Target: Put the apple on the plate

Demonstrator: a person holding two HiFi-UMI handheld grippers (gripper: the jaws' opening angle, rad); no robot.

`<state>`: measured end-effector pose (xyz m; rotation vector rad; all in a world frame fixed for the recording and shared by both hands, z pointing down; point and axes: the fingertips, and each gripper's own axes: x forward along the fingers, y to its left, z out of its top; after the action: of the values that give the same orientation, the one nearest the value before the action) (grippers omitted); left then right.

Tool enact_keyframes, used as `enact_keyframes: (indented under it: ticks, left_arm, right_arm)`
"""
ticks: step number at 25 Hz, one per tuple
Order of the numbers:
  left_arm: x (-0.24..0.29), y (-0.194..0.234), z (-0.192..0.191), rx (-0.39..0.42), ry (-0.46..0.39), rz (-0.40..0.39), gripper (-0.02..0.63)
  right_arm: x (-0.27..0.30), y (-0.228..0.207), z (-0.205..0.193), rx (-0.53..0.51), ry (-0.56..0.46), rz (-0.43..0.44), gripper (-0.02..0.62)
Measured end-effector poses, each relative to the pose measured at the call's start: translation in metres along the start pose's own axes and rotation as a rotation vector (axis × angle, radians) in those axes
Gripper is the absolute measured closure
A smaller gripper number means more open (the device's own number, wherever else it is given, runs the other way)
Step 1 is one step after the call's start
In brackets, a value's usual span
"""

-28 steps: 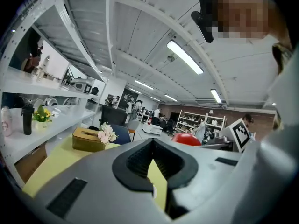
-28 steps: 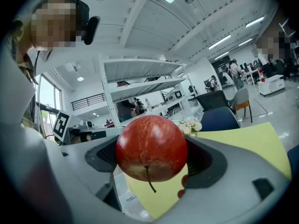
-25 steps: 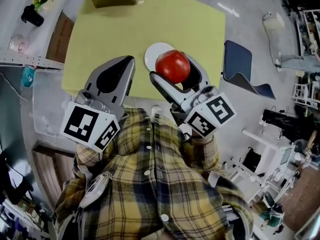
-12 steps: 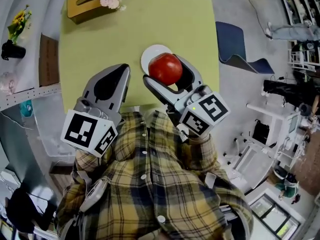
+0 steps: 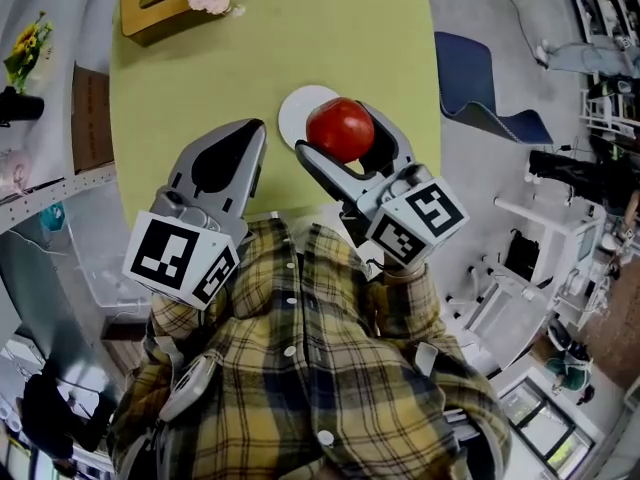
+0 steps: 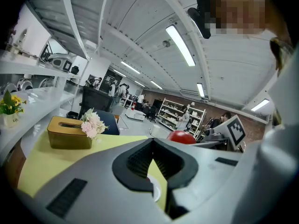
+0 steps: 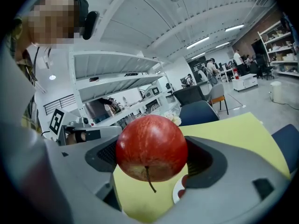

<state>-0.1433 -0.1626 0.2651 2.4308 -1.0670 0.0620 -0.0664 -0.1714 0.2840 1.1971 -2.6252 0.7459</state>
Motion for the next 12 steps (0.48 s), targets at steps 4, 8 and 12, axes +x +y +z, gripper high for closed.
enact_keyframes:
  ticks: [4, 8, 12]
  left_arm:
    - [0.018, 0.008, -0.002, -0.002, 0.007, 0.007, 0.6]
    - [0.026, 0.012, -0.009, 0.003, 0.021, 0.013, 0.6]
    - [0.034, 0.018, -0.018, 0.008, 0.032, 0.029, 0.6]
  right_arm:
    - [0.007, -0.016, -0.001, 0.004, 0.02, -0.001, 0.206]
    - [0.012, -0.025, -0.009, -0.002, 0.044, 0.004, 0.206]
    - [0.017, -0.035, -0.022, -0.021, 0.071, -0.003, 0.206]
